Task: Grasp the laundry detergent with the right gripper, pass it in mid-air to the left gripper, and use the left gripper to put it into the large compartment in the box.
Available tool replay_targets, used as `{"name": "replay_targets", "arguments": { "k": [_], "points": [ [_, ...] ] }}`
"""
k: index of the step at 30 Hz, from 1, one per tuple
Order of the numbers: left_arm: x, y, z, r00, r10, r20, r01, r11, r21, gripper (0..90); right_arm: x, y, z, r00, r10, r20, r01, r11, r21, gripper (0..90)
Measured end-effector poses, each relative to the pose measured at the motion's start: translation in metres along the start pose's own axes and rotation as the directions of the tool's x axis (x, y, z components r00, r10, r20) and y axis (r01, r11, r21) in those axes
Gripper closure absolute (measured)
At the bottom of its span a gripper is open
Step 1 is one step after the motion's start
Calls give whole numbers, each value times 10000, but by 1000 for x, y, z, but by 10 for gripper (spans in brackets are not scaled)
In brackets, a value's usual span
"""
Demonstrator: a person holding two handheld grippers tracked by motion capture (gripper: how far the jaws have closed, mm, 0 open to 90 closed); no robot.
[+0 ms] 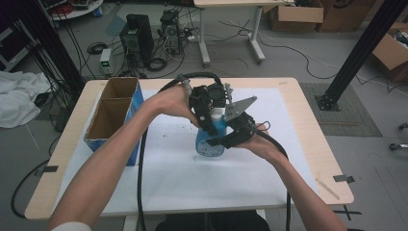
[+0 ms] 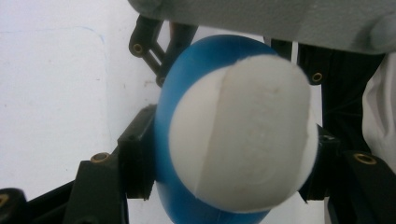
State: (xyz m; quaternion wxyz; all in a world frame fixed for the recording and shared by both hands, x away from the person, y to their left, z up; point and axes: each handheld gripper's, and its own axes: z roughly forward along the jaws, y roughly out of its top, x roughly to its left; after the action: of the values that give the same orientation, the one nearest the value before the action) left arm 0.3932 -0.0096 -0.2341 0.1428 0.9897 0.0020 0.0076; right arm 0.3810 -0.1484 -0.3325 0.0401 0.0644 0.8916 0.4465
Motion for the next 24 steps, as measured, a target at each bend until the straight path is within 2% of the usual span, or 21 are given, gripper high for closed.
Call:
{"name": "replay_targets", "arguments": {
  "k": [7, 15, 24],
  "points": [
    [-1, -2, 2, 10000, -23, 13, 23, 10000, 44, 375, 0, -1, 1, 10000, 37, -2, -37, 10000, 22, 436],
    [-1, -3, 3, 9999, -120, -35, 121, 9998, 188, 375, 0, -3, 2, 9999, 132, -111, -131, 9999, 59, 366],
    [-2, -3, 2, 9999, -109, -20, 109, 9999, 84, 376, -1, -4, 2, 9993, 319, -174, -317, 9994, 122, 327]
  ]
}}
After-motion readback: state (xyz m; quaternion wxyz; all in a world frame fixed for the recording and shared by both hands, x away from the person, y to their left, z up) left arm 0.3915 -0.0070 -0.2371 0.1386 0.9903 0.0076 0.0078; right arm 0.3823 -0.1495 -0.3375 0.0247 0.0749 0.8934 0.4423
